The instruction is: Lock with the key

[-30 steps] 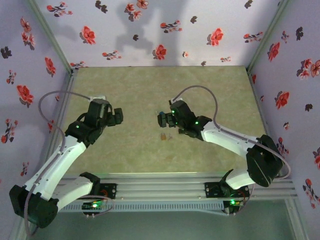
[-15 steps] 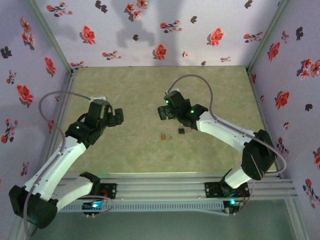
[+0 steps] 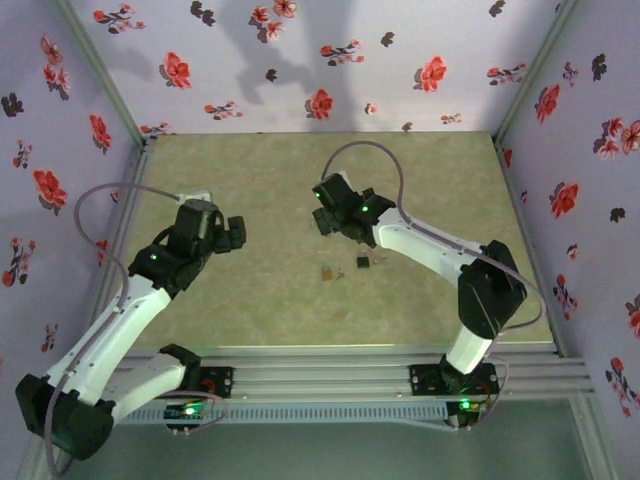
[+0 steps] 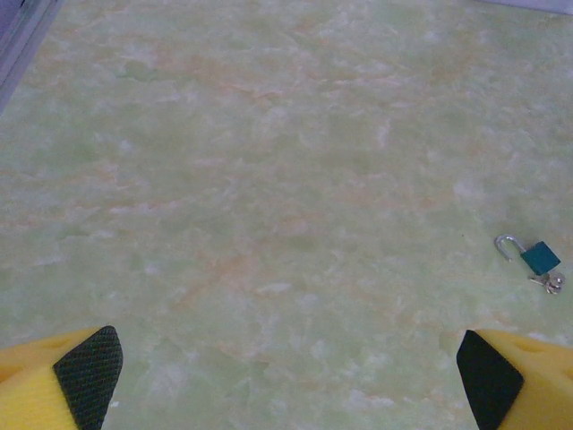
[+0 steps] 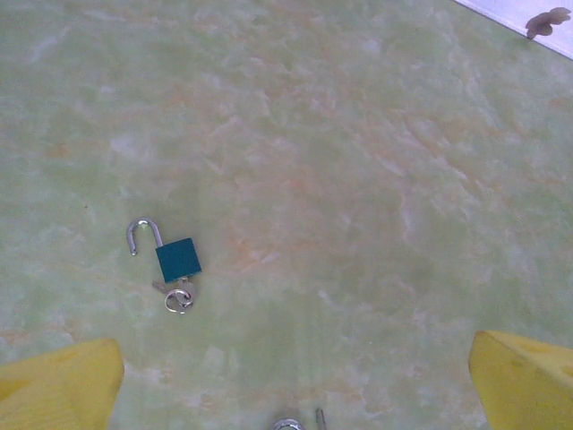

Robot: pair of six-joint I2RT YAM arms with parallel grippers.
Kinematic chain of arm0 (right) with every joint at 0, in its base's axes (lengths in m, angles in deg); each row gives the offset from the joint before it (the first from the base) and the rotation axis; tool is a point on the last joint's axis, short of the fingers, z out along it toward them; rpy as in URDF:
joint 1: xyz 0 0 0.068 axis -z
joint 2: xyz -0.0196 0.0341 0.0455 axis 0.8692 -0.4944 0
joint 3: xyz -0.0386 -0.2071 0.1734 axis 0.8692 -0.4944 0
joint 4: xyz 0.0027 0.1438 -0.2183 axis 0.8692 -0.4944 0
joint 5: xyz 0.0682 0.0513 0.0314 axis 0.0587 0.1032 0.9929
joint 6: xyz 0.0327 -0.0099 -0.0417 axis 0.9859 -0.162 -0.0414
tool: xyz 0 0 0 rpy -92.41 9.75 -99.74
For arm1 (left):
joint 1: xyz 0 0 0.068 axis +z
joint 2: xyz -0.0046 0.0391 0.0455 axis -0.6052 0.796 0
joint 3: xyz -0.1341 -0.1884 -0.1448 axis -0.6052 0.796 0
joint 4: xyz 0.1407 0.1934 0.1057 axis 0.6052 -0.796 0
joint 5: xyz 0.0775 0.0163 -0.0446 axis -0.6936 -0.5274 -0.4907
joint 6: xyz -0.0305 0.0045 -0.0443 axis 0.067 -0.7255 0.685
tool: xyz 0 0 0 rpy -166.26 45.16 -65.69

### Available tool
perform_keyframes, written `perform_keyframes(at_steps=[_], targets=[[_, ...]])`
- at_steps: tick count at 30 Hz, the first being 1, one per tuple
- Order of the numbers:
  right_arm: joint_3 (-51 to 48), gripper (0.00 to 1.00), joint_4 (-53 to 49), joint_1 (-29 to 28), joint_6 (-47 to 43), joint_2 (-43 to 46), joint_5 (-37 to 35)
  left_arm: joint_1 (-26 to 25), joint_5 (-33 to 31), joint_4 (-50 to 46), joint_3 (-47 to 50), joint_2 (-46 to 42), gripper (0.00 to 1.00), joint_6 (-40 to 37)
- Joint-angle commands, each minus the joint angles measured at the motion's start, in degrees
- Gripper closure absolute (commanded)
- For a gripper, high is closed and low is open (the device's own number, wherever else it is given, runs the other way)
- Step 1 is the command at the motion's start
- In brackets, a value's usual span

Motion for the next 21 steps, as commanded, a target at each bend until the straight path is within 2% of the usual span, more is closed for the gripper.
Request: perform_keyframes(at_steps=[1, 8, 12, 17, 21], targets=[[2.62, 0.01, -1.58, 0.32, -2.33, -2.05, -0.75, -0.40, -1.90, 0.91, 0.43, -0.96, 0.00, 0.29], [5.59, 0.01, -3.53, 1.68, -3.06, -6.38, 4.92, -0.47, -2.00, 0.87, 0.43, -0.96, 0.00, 0.28], [8.30, 0.09, -5.99, 3.12, -2.93, -8.99, 12.20, -0.47, -2.12, 0.88, 0.45, -0.95, 0.00, 0.20], [10.96, 0.16, -8.26, 4.38, -3.58, -12.33, 15.25, -0.51, -2.21, 0.89, 0.51, -0.98, 0.00, 0.11], [12.07, 0.18, -9.54, 5.06, -4.37, -14.82, 15.90, -0.48, -2.30, 0.87, 0.52, -1.00, 0.00, 0.11]])
